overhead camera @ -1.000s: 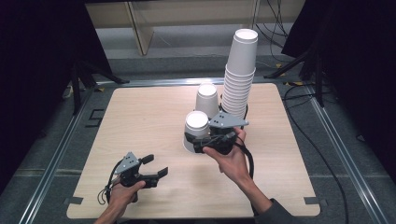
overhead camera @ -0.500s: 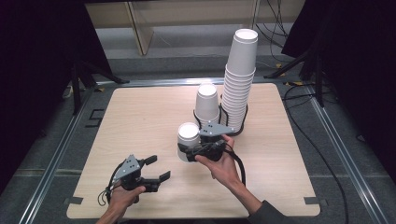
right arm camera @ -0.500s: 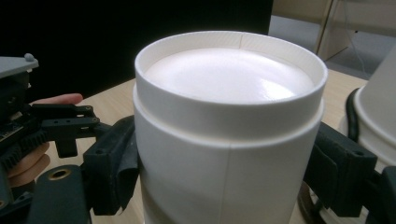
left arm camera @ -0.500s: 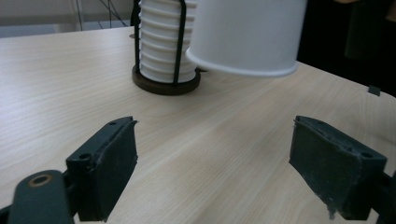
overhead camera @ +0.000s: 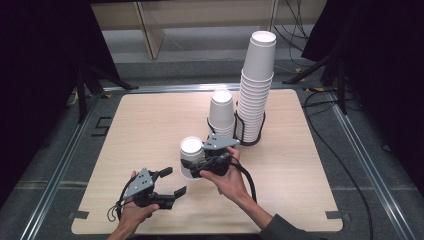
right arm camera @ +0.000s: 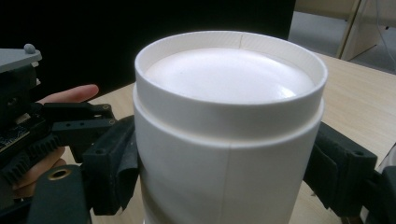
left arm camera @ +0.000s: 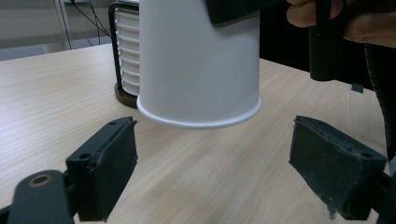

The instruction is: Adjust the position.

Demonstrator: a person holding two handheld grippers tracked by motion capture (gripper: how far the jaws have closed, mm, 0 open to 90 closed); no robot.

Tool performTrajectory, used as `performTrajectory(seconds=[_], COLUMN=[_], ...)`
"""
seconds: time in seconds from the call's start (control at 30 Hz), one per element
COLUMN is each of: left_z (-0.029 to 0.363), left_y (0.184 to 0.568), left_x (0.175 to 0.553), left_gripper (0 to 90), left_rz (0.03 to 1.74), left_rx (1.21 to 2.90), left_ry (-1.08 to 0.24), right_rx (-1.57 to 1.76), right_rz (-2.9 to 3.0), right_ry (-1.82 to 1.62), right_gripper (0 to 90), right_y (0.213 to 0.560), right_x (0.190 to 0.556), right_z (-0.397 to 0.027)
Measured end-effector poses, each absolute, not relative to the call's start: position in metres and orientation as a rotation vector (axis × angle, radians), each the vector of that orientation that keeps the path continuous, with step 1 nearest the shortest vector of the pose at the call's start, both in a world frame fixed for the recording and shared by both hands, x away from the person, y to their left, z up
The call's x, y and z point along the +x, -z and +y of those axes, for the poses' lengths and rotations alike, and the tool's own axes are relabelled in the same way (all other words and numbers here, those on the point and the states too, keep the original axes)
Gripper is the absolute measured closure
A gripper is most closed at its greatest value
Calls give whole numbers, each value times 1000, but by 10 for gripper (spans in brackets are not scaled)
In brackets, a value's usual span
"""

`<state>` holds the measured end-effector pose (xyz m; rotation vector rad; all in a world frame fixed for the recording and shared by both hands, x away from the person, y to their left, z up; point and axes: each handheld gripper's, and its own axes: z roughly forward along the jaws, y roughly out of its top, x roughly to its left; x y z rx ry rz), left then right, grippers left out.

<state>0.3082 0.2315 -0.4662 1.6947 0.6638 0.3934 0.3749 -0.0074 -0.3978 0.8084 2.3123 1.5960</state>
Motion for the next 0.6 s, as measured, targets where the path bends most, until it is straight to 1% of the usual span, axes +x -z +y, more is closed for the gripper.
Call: performTrajectory(seconds=[0.23, 0.4, 0.6], left_z=[231, 227, 220], left_y=[466, 468, 470], left_x=[310, 312, 315], left_gripper=[142, 142, 140], left_rz=[671, 671, 682], left_rx=[1681, 1656, 1671], left_ry=[-425, -411, -435], right_rx=[790, 777, 727], right_rz=[2329, 2352, 2363], right_ry=[-1628, -1618, -1622], right_gripper=[208, 208, 209], right_y=[402, 406, 406], right_x=[372, 370, 366], right_z=[-2, 2, 8])
